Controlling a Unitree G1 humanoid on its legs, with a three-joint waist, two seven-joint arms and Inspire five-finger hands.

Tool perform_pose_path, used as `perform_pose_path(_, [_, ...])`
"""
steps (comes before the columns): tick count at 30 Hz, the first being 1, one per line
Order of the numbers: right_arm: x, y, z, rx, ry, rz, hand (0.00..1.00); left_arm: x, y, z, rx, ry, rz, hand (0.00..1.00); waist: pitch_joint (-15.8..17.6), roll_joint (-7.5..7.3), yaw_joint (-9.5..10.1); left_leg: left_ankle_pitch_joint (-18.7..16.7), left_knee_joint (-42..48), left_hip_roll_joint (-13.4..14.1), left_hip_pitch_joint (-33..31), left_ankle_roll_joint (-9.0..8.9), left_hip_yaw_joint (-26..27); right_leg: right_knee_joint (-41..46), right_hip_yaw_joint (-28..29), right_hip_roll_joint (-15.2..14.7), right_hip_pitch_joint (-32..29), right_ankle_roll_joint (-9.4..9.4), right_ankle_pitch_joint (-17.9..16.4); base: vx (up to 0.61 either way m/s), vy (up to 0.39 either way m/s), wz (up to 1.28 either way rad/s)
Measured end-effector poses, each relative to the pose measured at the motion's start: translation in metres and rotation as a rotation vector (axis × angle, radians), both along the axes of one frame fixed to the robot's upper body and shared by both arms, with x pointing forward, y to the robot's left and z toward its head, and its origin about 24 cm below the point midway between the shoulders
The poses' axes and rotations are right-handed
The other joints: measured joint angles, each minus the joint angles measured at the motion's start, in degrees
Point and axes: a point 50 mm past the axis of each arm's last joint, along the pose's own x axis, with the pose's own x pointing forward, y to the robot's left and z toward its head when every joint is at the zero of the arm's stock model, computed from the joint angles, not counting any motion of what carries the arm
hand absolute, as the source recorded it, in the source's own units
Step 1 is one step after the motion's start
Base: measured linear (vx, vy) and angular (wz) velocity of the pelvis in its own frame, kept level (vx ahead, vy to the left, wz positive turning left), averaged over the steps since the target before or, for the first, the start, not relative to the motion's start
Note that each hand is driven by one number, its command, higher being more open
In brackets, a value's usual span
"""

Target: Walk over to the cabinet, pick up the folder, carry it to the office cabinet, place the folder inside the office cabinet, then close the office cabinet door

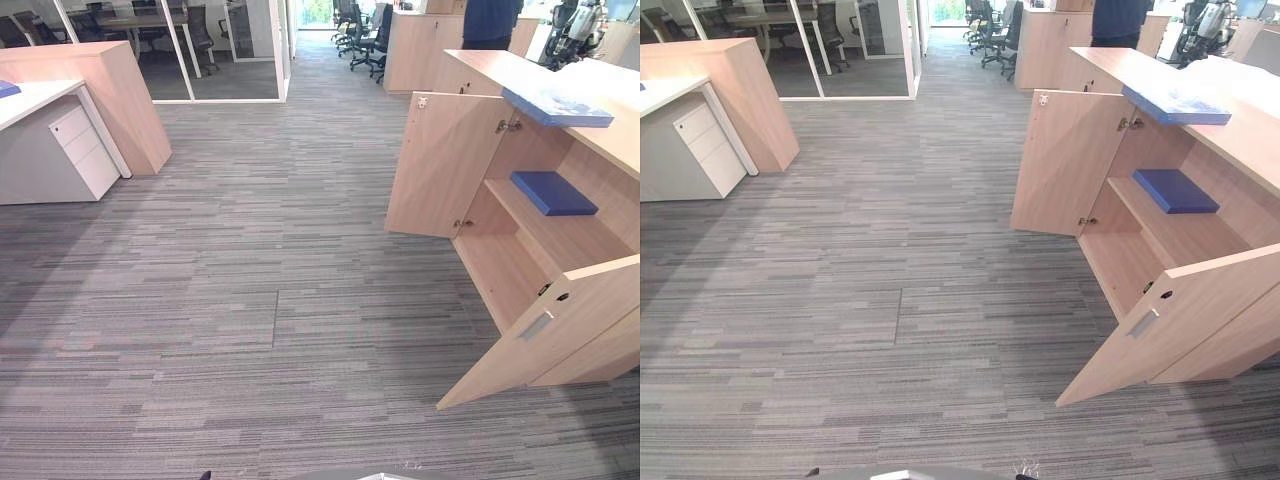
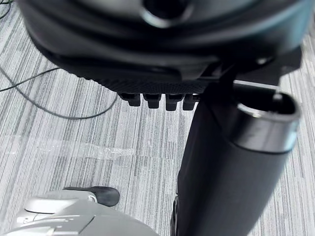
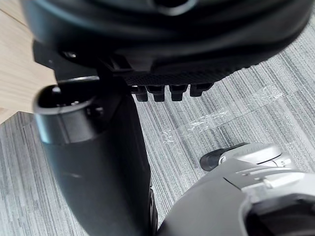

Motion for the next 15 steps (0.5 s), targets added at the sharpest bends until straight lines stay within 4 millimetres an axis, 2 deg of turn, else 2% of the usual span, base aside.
perform_pose_path(15, [0.0029, -0.0005, 0.0001, 0.017, -0.013, -0.036, 1.0, -0.0018, -0.0015, -0.001, -0.061, -0.015, 0.049, 1.0, 0.48, 0.06, -0.03, 0.33, -1.4, -0.02, 0.87, -0.12, -0.06, -0.29, -0.31, -0.04, 0.37, 0.53, -0.19, 0.0, 0.0, 0.0])
